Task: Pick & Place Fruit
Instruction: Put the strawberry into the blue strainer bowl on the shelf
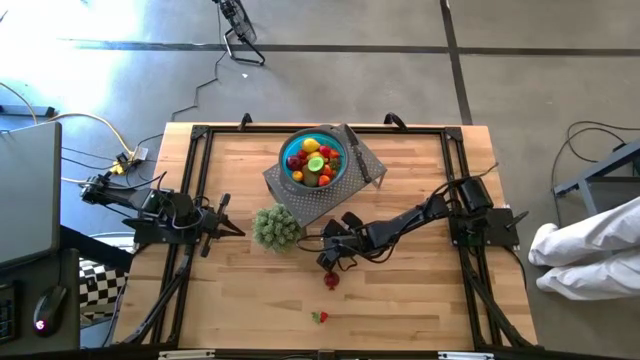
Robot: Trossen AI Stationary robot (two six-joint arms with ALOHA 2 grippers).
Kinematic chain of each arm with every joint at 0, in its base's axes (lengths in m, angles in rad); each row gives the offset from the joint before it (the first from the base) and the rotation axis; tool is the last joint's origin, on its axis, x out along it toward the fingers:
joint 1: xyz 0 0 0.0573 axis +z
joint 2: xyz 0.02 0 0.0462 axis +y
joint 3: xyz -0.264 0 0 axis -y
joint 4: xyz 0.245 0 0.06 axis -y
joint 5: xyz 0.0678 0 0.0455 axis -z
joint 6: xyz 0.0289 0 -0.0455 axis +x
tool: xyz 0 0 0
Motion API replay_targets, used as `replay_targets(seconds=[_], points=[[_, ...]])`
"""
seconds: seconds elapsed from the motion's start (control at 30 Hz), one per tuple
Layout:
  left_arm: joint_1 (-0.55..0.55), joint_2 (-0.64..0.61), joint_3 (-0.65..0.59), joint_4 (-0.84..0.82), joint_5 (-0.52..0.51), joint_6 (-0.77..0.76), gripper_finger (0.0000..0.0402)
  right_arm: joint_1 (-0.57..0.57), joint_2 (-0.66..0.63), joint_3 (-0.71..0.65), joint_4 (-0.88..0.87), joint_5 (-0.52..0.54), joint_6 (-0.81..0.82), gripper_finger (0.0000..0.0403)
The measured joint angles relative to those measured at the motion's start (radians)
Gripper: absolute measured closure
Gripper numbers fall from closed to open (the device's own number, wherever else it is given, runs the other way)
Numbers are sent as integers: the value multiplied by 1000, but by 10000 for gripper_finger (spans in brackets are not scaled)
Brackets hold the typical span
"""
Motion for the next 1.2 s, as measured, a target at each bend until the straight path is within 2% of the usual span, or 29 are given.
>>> replay_targets(seconds=[0.27,0.67,0.93,1.2], points=[[0,0,0,0,0,0,400,2,-16,0,18,0,-5,398],[0,0,0,0,0,0,400,45,-166,0,61,96,-48,399],[0,0,0,0,0,-3,400,75,-285,0,202,206,-216,399],[0,0,0,0,0,-3,400,70,-365,0,388,407,-539,399]])
